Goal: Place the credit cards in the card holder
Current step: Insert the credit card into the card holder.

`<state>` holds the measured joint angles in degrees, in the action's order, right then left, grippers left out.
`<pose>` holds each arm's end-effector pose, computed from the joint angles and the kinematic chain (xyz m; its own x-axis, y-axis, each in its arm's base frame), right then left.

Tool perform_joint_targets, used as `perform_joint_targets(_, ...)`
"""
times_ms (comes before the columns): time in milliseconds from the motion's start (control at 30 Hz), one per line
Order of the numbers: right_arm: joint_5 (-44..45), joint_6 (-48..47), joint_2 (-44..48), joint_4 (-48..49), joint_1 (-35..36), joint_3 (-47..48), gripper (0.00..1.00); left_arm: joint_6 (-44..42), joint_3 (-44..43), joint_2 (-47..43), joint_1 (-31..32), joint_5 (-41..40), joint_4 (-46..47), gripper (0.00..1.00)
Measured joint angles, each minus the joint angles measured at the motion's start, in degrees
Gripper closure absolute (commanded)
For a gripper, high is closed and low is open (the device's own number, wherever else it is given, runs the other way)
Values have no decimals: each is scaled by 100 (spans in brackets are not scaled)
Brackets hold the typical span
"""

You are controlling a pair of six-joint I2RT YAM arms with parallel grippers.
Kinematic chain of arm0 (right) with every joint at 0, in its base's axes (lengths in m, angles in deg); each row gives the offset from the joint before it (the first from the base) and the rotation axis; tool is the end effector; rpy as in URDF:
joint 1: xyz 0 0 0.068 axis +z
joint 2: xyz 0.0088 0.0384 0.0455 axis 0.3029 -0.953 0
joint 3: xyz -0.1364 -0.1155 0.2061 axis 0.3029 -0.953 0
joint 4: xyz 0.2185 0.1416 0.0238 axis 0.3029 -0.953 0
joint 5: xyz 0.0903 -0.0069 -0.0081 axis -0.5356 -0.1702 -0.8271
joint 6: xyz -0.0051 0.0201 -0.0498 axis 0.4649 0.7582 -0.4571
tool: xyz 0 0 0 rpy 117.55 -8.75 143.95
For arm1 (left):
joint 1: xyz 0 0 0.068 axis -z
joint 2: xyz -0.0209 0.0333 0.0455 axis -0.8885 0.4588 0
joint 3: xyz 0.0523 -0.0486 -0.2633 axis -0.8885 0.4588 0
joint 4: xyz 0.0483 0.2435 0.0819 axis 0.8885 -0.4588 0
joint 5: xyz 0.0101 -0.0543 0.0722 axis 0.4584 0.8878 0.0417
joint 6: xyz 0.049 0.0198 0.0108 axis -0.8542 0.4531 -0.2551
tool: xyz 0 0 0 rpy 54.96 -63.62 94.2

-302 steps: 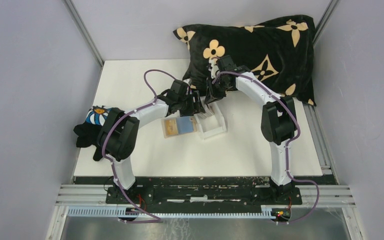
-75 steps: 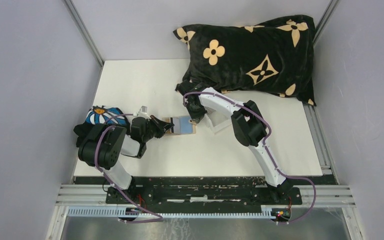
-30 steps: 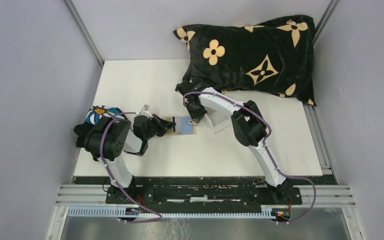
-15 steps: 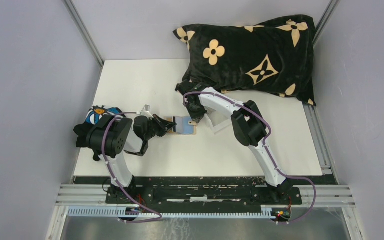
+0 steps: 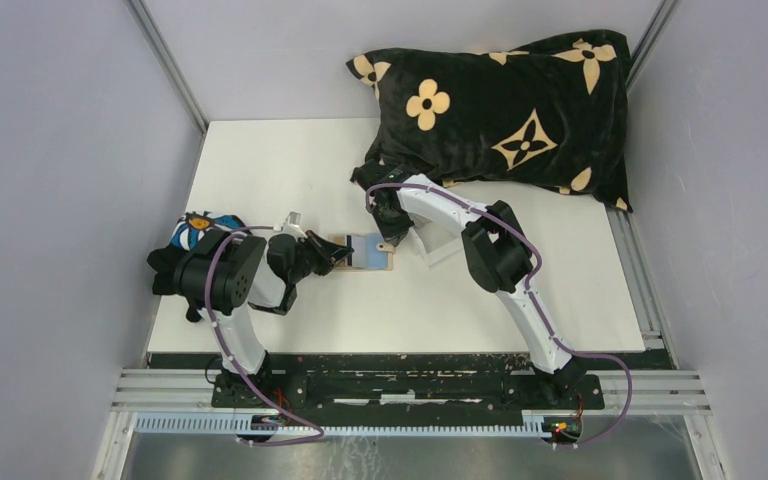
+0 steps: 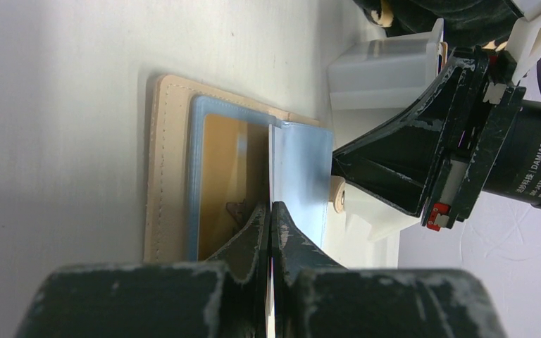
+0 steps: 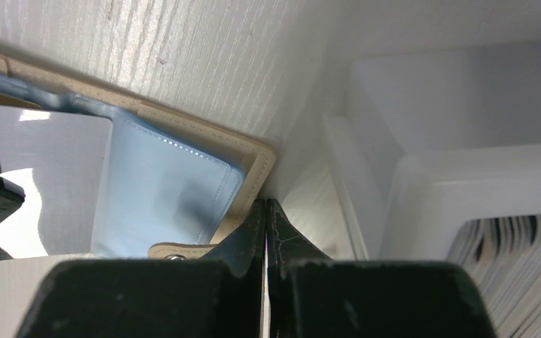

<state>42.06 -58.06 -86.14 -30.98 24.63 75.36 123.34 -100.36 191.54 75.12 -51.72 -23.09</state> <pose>0.3670 0.3280 0.1623 -0.8977 -0.3517 -0.2655 -0.3599 0.9328 -0.0190 0.2581 -0.0714 0.0878 -0.6666 -0.6487 -0.3671 -0.0115 0.5014 -0.8651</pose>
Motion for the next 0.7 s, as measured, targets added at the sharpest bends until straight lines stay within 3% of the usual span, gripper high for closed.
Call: perform_joint_targets(700,-22,13,-15,-20,0,24,99,168,225,63,31,39,378,97)
